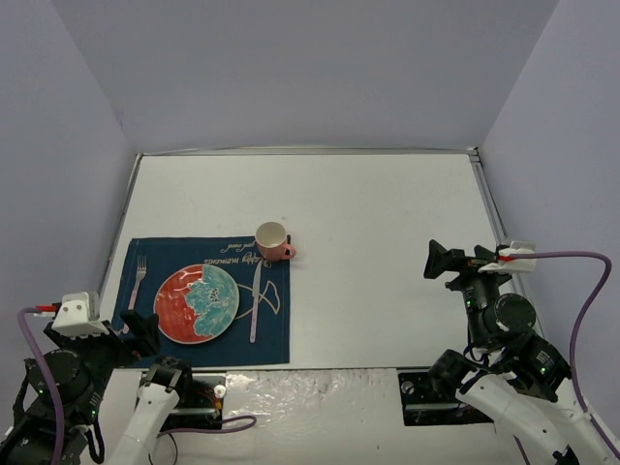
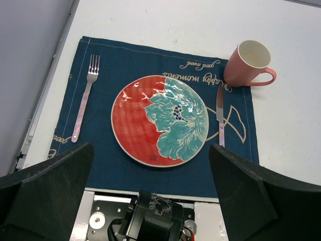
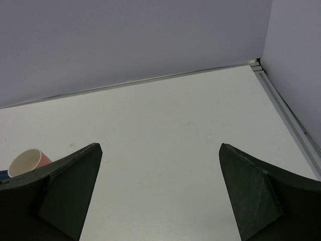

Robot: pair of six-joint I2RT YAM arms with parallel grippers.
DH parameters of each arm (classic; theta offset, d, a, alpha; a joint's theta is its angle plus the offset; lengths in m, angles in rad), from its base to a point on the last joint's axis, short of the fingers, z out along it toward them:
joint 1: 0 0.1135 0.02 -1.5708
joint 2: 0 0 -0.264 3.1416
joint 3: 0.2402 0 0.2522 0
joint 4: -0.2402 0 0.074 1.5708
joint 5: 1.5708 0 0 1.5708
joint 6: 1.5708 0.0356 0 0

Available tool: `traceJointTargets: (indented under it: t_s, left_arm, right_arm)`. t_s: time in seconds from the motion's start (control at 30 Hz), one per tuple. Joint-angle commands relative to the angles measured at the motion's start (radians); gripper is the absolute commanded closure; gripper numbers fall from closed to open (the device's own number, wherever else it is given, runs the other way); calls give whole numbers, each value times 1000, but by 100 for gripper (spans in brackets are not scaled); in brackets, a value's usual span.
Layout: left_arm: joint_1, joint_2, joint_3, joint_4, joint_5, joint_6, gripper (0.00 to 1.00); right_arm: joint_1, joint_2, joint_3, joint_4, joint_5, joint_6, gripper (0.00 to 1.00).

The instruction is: Set the dinner table for one person

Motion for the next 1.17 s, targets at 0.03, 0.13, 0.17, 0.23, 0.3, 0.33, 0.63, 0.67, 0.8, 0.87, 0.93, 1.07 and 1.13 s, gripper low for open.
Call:
traceJointTargets:
  t_s: [0.03, 0.13, 0.17, 0.23, 0.3, 0.33, 0.63, 0.67, 0.8, 0.87, 0.93, 1.07, 1.13]
  left_arm:
    - [-7, 31, -5, 29, -6, 13, 3]
    - [-7, 21, -11, 24, -4, 9, 3]
    - [-7, 18, -13, 24, -4, 8, 3]
    - [-7, 11, -19, 23, -2, 5, 3]
    - [-7, 6, -21, 23, -1, 4, 3]
    - [-7, 4, -23, 22, -1, 3, 3]
    - [-7, -19, -42, 17, -1, -9, 3]
    - [-7, -20, -46, 17, 0, -11, 3]
    - [-7, -31, -58, 19, 5, -17, 3]
    - [-7, -37, -62, 22, 11, -19, 3]
    - [-7, -42, -66, 22, 13, -24, 3]
    - [-7, -46, -78, 23, 17, -29, 3]
    - [-7, -50, -84, 24, 22, -34, 3]
  right_arm:
    - [1, 10, 36, 46, 46, -8, 0]
    - [1, 14, 39, 41, 45, -8, 0]
    - [1, 14, 39, 41, 44, -8, 0]
    - [1, 15, 39, 40, 40, -8, 0]
    - [-1, 13, 41, 38, 40, -11, 0]
    - [-1, 12, 41, 39, 38, -11, 0]
    - [0, 9, 42, 36, 37, -14, 0]
    - [0, 9, 42, 36, 36, -14, 0]
    - [1, 4, 42, 36, 31, -14, 0]
    - [0, 3, 42, 36, 30, -15, 0]
    - [-1, -1, 42, 36, 30, -17, 0]
    - [0, 2, 44, 35, 33, -18, 0]
    - [-1, 4, 42, 35, 31, -18, 0]
